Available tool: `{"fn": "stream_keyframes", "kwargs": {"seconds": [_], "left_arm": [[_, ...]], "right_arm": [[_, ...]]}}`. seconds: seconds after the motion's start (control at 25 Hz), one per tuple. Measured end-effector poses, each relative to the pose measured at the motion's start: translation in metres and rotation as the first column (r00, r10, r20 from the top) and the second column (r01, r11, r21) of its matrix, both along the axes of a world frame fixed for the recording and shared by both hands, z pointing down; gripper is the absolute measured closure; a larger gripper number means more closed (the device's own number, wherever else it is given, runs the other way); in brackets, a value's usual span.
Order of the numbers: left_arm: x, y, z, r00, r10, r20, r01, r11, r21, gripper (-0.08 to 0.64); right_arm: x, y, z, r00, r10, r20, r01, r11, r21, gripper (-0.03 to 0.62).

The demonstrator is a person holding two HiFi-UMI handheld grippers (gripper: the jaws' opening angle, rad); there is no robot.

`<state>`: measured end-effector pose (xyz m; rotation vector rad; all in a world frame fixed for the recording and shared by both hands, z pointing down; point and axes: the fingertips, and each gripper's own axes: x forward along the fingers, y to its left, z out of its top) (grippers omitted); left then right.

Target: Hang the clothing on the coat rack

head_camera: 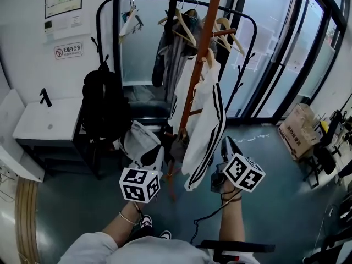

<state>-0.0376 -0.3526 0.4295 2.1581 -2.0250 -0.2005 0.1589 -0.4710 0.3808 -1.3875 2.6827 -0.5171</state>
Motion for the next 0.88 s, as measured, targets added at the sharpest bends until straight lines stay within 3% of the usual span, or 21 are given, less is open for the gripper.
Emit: {"fn": "stream_keyframes", "kwargs": {"seconds": [0.2, 0.44, 0.72, 0.88], "left_arm": [[-0.004, 0.003, -0.001, 1.000, 0.004, 0.016, -0.004, 1.000, 0.004, 0.551], [-0.035, 0.004, -0.006, 0.999, -0.003, 0.046, 0.002, 1.000, 0.025, 0.551], [-0.085, 0.003, -0.024, 0.997, 0.039, 0.073, -0.042, 0.999, 0.029, 0.551], [-0.095, 0.000, -0.017, 0.995, 0.079, 0.067, -0.080, 0.997, 0.022, 0.551]], "right_arm": [[-0.004, 0.022, 0.024, 0.999, 0.035, -0.013, -0.035, 0.999, -0.016, 0.566], [-0.021, 0.042, 0.061, 0.993, 0.103, -0.051, -0.107, 0.991, -0.075, 0.566], [-0.076, 0.062, 0.072, 0.993, 0.098, -0.065, -0.105, 0.988, -0.111, 0.566], [-0.099, 0.073, 0.084, 0.990, 0.095, -0.107, -0.107, 0.988, -0.111, 0.566]]}}
